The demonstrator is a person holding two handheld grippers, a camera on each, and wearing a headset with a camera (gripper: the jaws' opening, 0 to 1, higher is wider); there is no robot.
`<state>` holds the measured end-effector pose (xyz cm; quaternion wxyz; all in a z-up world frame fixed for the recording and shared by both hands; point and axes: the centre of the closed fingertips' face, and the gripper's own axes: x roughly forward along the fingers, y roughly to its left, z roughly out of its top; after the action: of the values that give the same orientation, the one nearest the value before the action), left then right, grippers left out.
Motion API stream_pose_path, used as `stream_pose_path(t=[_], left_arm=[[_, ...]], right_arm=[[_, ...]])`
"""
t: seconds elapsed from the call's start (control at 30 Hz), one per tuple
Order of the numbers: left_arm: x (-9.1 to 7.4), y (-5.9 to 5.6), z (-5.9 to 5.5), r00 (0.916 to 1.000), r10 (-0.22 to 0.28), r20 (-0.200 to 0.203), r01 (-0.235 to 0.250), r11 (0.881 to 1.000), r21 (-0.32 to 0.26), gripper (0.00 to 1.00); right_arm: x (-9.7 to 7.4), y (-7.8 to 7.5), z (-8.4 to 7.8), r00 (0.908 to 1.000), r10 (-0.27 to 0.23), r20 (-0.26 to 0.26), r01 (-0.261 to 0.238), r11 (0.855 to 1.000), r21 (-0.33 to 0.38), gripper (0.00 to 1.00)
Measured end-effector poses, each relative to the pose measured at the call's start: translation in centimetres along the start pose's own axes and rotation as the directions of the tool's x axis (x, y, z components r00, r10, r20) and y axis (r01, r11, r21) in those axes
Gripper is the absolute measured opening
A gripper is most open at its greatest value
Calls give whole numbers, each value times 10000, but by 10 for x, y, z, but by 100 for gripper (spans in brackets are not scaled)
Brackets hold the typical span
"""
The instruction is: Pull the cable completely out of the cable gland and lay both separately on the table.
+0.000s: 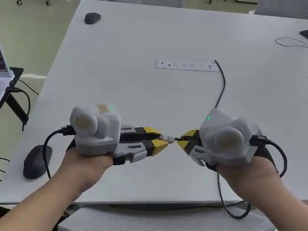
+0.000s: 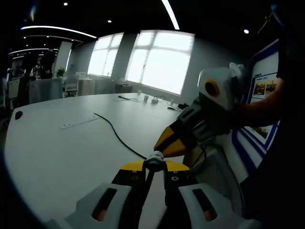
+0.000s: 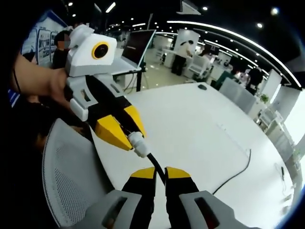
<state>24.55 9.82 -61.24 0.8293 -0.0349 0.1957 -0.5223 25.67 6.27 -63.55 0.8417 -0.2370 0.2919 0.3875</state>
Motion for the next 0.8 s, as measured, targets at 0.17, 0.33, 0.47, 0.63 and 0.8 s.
stream_pose_path(t=[0.17, 0.33, 0.47, 0.63, 0.8], left_arm=[[-2, 2, 2, 10000, -10, 83, 10, 10000, 53, 14], [-5, 4, 2, 9999, -45, 132, 43, 9999, 147, 14], [-4, 7, 0, 9999, -67, 101, 65, 9998, 178, 14], [-3, 13, 3, 9999, 23, 154, -24, 9999, 112, 14], [-1, 17, 6, 9993, 240, 270, -238, 9997, -70, 14]], right_arm=[[-1, -9, -9, 9998, -220, -13, 220, 9962, 846, 1], [2, -15, -17, 9995, -304, 21, 296, 9867, 1599, 1], [6, -16, -17, 9996, -236, 122, 204, 9760, 2168, 1], [9, -20, -16, 9996, -102, 267, 29, 9649, 2628, 1], [9, -35, -25, 9997, 11, 261, -92, 9506, 3104, 1]])
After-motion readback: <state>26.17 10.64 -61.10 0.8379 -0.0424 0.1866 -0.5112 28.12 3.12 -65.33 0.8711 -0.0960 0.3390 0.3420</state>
